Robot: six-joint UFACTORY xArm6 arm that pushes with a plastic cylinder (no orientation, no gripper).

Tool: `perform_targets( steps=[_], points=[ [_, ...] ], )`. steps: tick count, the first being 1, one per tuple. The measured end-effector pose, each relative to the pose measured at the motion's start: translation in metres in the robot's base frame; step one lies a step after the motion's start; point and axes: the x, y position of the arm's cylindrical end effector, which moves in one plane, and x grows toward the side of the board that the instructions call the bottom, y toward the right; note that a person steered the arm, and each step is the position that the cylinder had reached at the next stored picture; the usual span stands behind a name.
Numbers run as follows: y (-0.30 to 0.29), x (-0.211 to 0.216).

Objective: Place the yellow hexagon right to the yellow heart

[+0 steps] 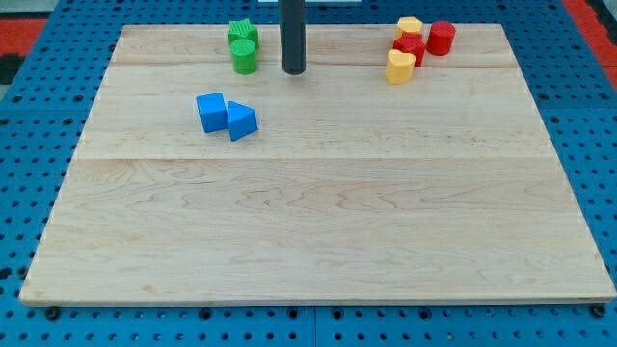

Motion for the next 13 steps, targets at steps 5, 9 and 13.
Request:
perform_targets(
  steps=[5,9,13],
  points=[
    [0.114,-0.079],
    [0.214,-0.07],
    [0.183,-0.006]
  ],
)
